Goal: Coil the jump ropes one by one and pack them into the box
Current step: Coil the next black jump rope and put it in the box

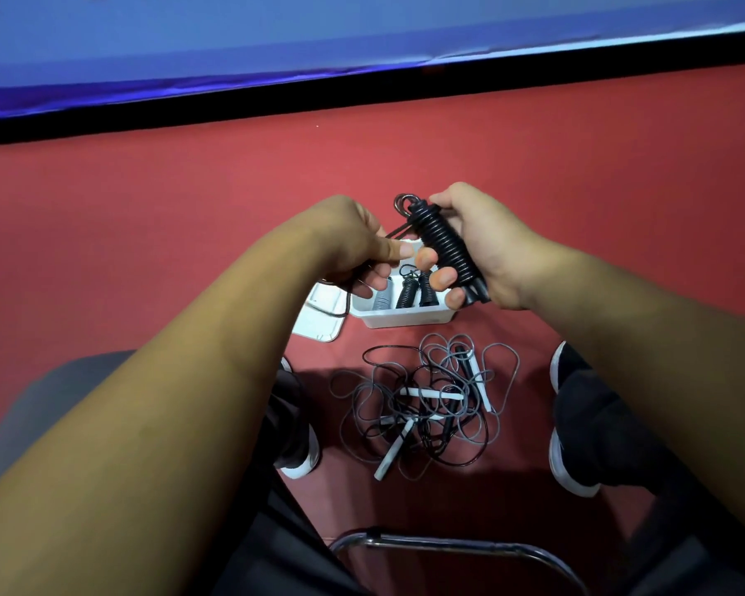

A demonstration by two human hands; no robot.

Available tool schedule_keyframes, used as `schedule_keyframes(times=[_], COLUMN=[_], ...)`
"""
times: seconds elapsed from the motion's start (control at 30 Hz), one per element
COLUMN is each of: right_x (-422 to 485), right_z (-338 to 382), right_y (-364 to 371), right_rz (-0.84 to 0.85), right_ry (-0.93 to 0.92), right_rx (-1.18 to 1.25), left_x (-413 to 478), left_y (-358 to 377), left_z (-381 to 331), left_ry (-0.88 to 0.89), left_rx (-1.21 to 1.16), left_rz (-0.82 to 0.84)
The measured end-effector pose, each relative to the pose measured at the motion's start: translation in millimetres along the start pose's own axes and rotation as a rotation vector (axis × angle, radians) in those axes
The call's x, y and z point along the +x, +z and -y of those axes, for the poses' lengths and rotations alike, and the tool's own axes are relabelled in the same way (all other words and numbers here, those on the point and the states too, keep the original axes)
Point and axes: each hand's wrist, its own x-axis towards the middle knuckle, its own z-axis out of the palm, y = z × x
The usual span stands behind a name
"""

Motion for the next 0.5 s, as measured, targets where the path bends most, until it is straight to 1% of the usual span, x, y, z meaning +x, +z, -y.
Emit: schedule_keyframes(times=[0.07, 0.13, 0.27, 0.3, 0.4, 0.5], right_x=[-4.0, -8.3, -10.5, -9.9, -8.7, -8.8], right_z=[4.4, 10.0, 16.6, 17.1, 17.1, 15.7], right_y=[-3.3, -5.9, -17.5, -20.3, -22.5, -20.3], right_rz=[0.012, -0.01, -0.078, -0.098, -0.135, -0.125], right_ry=[-0.03, -0.066, -0.091, -0.098, -0.115, -0.107], right_rx=[-0.008, -0.016, 0.079, 0.089, 0.089, 0.07], left_x=[0.9, 2.8, 6.6, 7.2, 6.9, 6.2], left_y=[-0.9, -4.8, -12.9, -14.3, -14.1, -14.9], left_z=[1.5, 2.3, 1.8, 2.5, 6.5, 9.5], left_ry=[0.017, 0.064, 0.209, 0.232, 0.25, 0.239], left_rx=[-0.046, -0.098, -0.325, -0.333, -0.236, -0.126], left_rz=[0.026, 0.066, 0.143, 0.166, 0.212, 0.205])
